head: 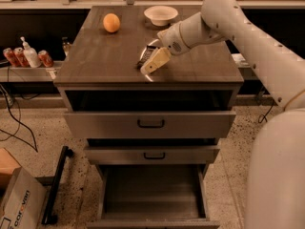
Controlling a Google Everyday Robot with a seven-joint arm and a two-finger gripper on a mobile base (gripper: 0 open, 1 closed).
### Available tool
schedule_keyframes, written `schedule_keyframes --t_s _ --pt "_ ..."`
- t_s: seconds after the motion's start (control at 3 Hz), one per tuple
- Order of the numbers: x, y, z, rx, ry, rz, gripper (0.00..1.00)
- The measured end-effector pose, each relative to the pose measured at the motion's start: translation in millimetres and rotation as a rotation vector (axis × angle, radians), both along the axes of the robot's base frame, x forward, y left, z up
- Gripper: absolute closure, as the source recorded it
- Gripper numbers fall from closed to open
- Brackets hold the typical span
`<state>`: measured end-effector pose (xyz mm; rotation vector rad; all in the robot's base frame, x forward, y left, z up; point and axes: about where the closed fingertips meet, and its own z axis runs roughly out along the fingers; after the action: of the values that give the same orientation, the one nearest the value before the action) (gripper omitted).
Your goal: Place rxbar chocolate into bottom drawer
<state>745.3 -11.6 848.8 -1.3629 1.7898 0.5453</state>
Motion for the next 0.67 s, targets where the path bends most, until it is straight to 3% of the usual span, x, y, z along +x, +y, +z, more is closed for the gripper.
schedule_keyframes --t_s 0.67 --pt "19.5 5.2 -19.5 0.015 0.046 0.015 0.0"
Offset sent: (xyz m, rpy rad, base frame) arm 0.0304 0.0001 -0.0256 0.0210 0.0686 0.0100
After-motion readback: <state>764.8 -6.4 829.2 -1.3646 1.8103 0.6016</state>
